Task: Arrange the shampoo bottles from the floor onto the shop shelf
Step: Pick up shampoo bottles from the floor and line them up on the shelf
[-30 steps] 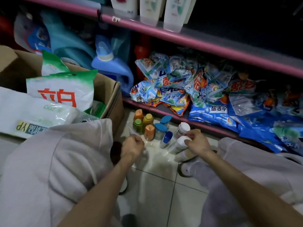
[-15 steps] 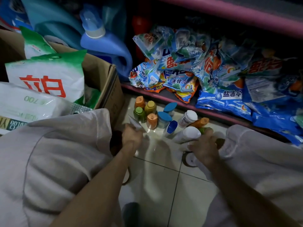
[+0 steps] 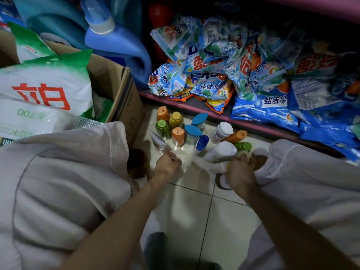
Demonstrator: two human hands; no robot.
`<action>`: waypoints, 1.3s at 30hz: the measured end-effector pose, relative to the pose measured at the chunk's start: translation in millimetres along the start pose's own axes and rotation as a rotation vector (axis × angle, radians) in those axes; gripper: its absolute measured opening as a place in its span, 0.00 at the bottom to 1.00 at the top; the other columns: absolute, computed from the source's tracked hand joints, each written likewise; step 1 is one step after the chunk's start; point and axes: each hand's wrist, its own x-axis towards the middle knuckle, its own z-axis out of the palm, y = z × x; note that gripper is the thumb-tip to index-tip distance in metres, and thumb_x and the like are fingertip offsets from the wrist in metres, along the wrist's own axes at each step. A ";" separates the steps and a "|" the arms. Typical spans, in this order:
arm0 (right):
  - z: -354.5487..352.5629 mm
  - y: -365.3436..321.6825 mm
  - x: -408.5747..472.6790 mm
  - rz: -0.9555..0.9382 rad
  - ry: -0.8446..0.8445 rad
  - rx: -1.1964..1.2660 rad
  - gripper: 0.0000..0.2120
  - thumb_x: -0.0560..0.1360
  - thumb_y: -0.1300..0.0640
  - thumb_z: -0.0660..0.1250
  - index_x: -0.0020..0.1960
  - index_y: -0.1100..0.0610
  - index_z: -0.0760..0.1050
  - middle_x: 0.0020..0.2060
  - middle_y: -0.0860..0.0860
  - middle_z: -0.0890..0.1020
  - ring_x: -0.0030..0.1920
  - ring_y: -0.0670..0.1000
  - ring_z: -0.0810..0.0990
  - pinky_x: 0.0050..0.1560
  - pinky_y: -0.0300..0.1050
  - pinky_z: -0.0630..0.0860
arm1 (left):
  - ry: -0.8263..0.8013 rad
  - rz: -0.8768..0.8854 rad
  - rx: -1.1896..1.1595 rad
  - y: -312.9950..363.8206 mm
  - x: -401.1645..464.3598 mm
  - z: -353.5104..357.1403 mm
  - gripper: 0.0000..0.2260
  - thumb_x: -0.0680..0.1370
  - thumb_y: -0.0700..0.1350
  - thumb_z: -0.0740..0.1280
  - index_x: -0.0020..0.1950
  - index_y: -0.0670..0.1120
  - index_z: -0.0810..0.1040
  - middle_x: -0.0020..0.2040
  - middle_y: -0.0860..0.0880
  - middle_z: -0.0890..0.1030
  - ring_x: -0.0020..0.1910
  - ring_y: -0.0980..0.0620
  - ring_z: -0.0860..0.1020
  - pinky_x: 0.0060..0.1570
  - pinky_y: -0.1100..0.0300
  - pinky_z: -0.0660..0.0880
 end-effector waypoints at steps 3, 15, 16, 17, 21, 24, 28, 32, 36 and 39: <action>-9.8 -4.4 -9.8 -0.071 0.023 -0.021 0.19 0.76 0.49 0.63 0.64 0.57 0.69 0.62 0.54 0.71 0.60 0.53 0.73 0.57 0.47 0.71 | -0.097 0.044 -0.021 1.2 -11.2 4.8 0.13 0.76 0.43 0.67 0.60 0.44 0.73 0.56 0.46 0.79 0.55 0.47 0.77 0.55 0.56 0.74; -98.4 -16.8 -24.6 -0.225 -0.296 1.119 0.09 0.68 0.54 0.76 0.38 0.57 0.77 0.42 0.54 0.82 0.41 0.49 0.84 0.40 0.41 0.81 | -0.170 0.406 0.055 -4.4 -47.4 -0.3 0.25 0.66 0.49 0.77 0.58 0.52 0.70 0.49 0.54 0.77 0.47 0.53 0.77 0.42 0.60 0.75; -99.3 -19.1 -23.7 -0.241 -0.291 1.179 0.09 0.69 0.54 0.75 0.39 0.56 0.77 0.41 0.53 0.81 0.39 0.47 0.84 0.39 0.40 0.80 | -0.155 0.410 0.037 -2.4 -47.2 -2.3 0.23 0.65 0.51 0.77 0.56 0.53 0.71 0.47 0.55 0.78 0.46 0.53 0.77 0.41 0.60 0.75; -98.9 -21.7 -22.4 -0.250 -0.267 1.220 0.08 0.70 0.53 0.75 0.42 0.56 0.78 0.41 0.51 0.80 0.38 0.45 0.84 0.38 0.39 0.79 | -0.170 0.407 -0.002 -0.4 -46.8 -3.0 0.23 0.65 0.51 0.77 0.55 0.53 0.72 0.47 0.55 0.79 0.46 0.53 0.78 0.42 0.58 0.76; -89.9 -28.7 -17.7 -0.295 -0.026 1.061 0.20 0.72 0.50 0.72 0.61 0.43 0.72 0.44 0.49 0.79 0.41 0.47 0.82 0.40 0.42 0.80 | -0.273 0.347 -0.261 7.1 -54.1 0.3 0.19 0.65 0.49 0.76 0.54 0.54 0.77 0.46 0.52 0.84 0.46 0.49 0.82 0.46 0.52 0.79; -84.0 -37.0 -21.8 -0.443 0.020 0.994 0.24 0.73 0.49 0.71 0.64 0.36 0.67 0.51 0.45 0.79 0.49 0.47 0.81 0.48 0.44 0.80 | -0.255 0.350 -0.315 10.8 -57.5 1.1 0.18 0.64 0.50 0.74 0.52 0.55 0.77 0.43 0.51 0.84 0.44 0.49 0.82 0.47 0.50 0.79; -81.1 -47.9 -25.2 -0.442 0.085 1.036 0.23 0.73 0.48 0.70 0.64 0.36 0.67 0.55 0.44 0.78 0.52 0.48 0.80 0.52 0.53 0.80 | -0.244 0.362 -0.323 15.6 -60.1 -0.6 0.17 0.65 0.51 0.74 0.52 0.56 0.76 0.43 0.53 0.83 0.44 0.53 0.82 0.45 0.54 0.79; -80.8 -56.6 -23.7 -0.428 0.086 1.057 0.21 0.73 0.53 0.70 0.62 0.40 0.70 0.55 0.45 0.78 0.53 0.50 0.79 0.53 0.56 0.79 | -0.223 0.342 -0.357 12.2 -60.1 -0.4 0.18 0.65 0.51 0.74 0.53 0.56 0.76 0.43 0.53 0.83 0.44 0.55 0.81 0.41 0.58 0.77; -79.9 -76.6 -18.3 -0.464 0.029 0.999 0.21 0.72 0.55 0.71 0.62 0.40 0.71 0.55 0.48 0.79 0.54 0.53 0.78 0.55 0.56 0.77 | -0.165 0.277 -0.480 2.3 -56.7 0.3 0.18 0.64 0.51 0.74 0.53 0.57 0.77 0.43 0.53 0.84 0.43 0.56 0.82 0.38 0.59 0.76; -77.4 -96.8 -10.7 -0.515 -0.013 0.916 0.22 0.72 0.53 0.71 0.63 0.39 0.71 0.58 0.48 0.78 0.56 0.51 0.77 0.57 0.52 0.77 | -0.102 0.220 -0.570 -7.6 -49.2 -2.0 0.20 0.65 0.49 0.76 0.55 0.55 0.77 0.46 0.52 0.84 0.47 0.53 0.82 0.45 0.55 0.79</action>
